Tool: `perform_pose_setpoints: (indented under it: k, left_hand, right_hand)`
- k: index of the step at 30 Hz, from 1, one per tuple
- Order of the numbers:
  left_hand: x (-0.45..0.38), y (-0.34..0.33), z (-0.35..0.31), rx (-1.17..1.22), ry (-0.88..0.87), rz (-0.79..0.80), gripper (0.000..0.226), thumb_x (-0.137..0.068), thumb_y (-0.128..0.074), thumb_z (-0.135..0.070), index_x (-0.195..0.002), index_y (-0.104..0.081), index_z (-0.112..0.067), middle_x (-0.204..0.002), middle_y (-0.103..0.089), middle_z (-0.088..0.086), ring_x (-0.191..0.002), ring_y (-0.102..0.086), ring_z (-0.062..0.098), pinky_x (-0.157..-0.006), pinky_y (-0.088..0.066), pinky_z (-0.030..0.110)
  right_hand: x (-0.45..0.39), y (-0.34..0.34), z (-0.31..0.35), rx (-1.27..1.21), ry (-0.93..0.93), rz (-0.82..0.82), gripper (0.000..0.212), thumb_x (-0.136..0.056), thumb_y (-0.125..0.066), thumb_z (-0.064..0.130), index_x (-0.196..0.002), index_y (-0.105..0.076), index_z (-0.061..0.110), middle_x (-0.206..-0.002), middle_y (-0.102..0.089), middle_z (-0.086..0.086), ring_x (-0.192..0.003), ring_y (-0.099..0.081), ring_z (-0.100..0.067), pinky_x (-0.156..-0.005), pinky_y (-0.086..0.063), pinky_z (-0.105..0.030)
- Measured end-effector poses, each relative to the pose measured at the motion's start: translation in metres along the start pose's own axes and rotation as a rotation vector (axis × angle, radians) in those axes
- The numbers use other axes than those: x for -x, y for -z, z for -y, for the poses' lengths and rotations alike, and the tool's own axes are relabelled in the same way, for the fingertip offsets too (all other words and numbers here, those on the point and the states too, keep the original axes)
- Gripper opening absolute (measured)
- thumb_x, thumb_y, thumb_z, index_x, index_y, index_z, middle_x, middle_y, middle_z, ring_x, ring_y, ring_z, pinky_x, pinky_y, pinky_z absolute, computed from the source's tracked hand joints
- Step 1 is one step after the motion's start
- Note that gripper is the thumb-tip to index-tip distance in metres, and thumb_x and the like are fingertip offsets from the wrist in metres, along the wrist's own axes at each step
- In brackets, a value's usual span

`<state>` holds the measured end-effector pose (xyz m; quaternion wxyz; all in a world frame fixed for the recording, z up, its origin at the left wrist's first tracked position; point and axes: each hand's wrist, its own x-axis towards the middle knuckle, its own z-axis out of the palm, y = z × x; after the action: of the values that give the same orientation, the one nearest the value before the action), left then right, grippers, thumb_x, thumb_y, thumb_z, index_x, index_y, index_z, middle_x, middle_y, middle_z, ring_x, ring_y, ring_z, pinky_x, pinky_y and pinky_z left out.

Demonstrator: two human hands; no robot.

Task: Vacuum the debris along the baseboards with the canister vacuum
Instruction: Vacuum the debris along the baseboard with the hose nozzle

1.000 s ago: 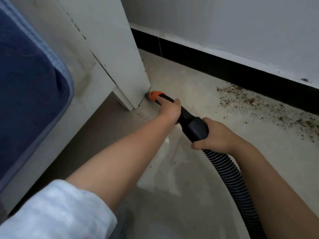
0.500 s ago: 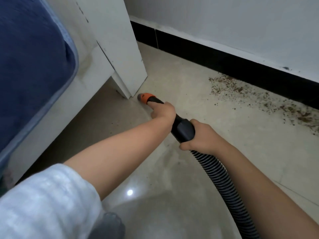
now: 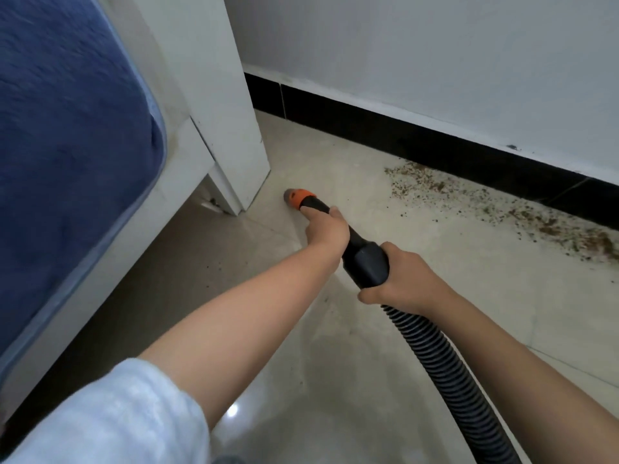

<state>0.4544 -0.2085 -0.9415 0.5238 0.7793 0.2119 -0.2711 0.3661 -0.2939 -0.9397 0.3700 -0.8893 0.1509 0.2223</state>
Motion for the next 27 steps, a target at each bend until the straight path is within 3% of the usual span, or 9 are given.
perform_pose_setpoints:
  k: [4, 10, 18, 23, 27]
  left_hand:
    - [-0.013, 0.004, -0.01, 0.014, -0.027, 0.021, 0.056, -0.102, -0.031, -0.027, -0.15, -0.005, -0.011, -0.14, -0.042, 0.015, -0.124, -0.045, 0.032, -0.1, -0.037, 0.036]
    - [-0.023, 0.008, -0.017, 0.052, -0.01, 0.028, 0.061, -0.101, -0.034, -0.027, -0.15, -0.001, -0.014, -0.142, -0.041, 0.014, -0.125, -0.045, 0.033, -0.101, -0.038, 0.04]
    - [-0.015, -0.021, -0.019, -0.071, 0.005, 0.22, 0.062, -0.102, -0.029, -0.03, -0.15, 0.008, -0.016, -0.145, -0.036, 0.014, -0.126, -0.043, 0.033, -0.104, -0.04, 0.042]
    - [-0.002, -0.035, -0.011, -0.007, 0.022, 0.212, 0.056, -0.102, -0.029, -0.029, -0.15, -0.002, -0.018, -0.139, -0.042, 0.014, -0.119, -0.048, 0.032, -0.092, -0.041, 0.038]
    - [0.004, -0.043, 0.0, -0.036, 0.036, 0.229, 0.061, -0.101, -0.03, -0.028, -0.15, 0.006, -0.018, -0.145, -0.034, 0.012, -0.123, -0.044, 0.03, -0.085, -0.037, 0.034]
  right_hand:
    - [-0.013, -0.007, 0.012, -0.035, -0.039, -0.056, 0.046, -0.067, -0.076, 0.028, -0.097, -0.043, 0.016, -0.081, -0.049, 0.006, -0.067, -0.05, -0.008, -0.053, -0.04, -0.023]
    - [-0.012, 0.005, 0.024, -0.004, -0.061, -0.042, 0.048, -0.067, -0.076, 0.028, -0.1, -0.043, 0.017, -0.086, -0.05, 0.005, -0.072, -0.051, -0.011, -0.054, -0.041, -0.022]
    - [0.012, 0.005, 0.008, -0.005, -0.208, -0.139, 0.051, -0.066, -0.077, 0.031, -0.101, -0.041, 0.016, -0.086, -0.053, 0.003, -0.075, -0.057, -0.015, -0.062, -0.048, -0.029]
    - [0.034, 0.011, 0.008, -0.002, -0.232, -0.155, 0.049, -0.063, -0.077, 0.032, -0.096, -0.043, 0.017, -0.083, -0.055, 0.004, -0.07, -0.056, -0.011, -0.058, -0.047, -0.028]
    - [0.044, 0.006, -0.008, -0.035, -0.24, -0.14, 0.049, -0.063, -0.077, 0.031, -0.097, -0.044, 0.019, -0.084, -0.056, 0.005, -0.07, -0.057, -0.01, -0.057, -0.047, -0.027]
